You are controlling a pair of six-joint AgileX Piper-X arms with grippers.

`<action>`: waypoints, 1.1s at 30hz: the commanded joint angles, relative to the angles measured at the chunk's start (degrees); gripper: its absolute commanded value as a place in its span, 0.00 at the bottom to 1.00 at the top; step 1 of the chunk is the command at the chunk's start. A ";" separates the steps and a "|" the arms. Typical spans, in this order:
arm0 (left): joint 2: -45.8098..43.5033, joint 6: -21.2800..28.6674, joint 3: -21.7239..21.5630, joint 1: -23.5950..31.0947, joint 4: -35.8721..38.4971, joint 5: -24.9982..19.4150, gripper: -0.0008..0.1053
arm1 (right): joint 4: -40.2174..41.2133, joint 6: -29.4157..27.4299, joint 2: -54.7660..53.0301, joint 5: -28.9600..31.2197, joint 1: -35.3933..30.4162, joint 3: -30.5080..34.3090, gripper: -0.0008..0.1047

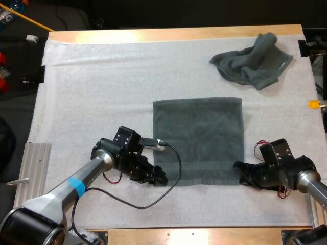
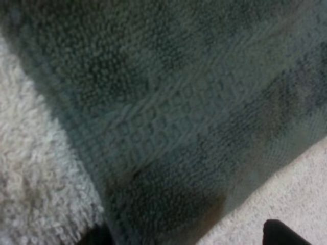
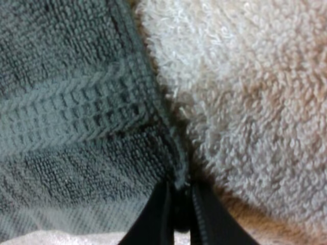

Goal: Pick towel from pile, fold and stack

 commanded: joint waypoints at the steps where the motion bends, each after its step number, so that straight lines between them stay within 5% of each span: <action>1: 1.16 -0.10 0.36 -0.22 -0.10 0.51 0.58 | 0.70 -0.87 -0.20 0.20 0.04 -0.08 0.01; 7: 1.58 -0.10 0.36 -0.22 -0.99 6.55 0.58 | 0.59 -0.87 -0.20 0.20 0.04 -0.08 0.01; 11: 1.58 -0.10 0.36 -0.22 -0.54 6.21 0.55 | 0.59 -0.87 -0.20 0.20 0.04 -0.08 0.01; 20: 1.58 0.15 0.36 -0.22 -0.56 5.10 0.02 | 0.59 -0.87 -0.20 -0.99 0.04 -0.08 0.01; 27: 0.53 2.93 0.36 -0.39 2.46 4.98 0.01 | 1.82 -3.58 -1.39 -3.69 0.04 -0.08 0.01; 33: -6.44 8.30 0.36 -2.69 11.72 -1.21 0.01 | 8.09 -3.58 -9.22 -3.69 0.04 -0.08 0.01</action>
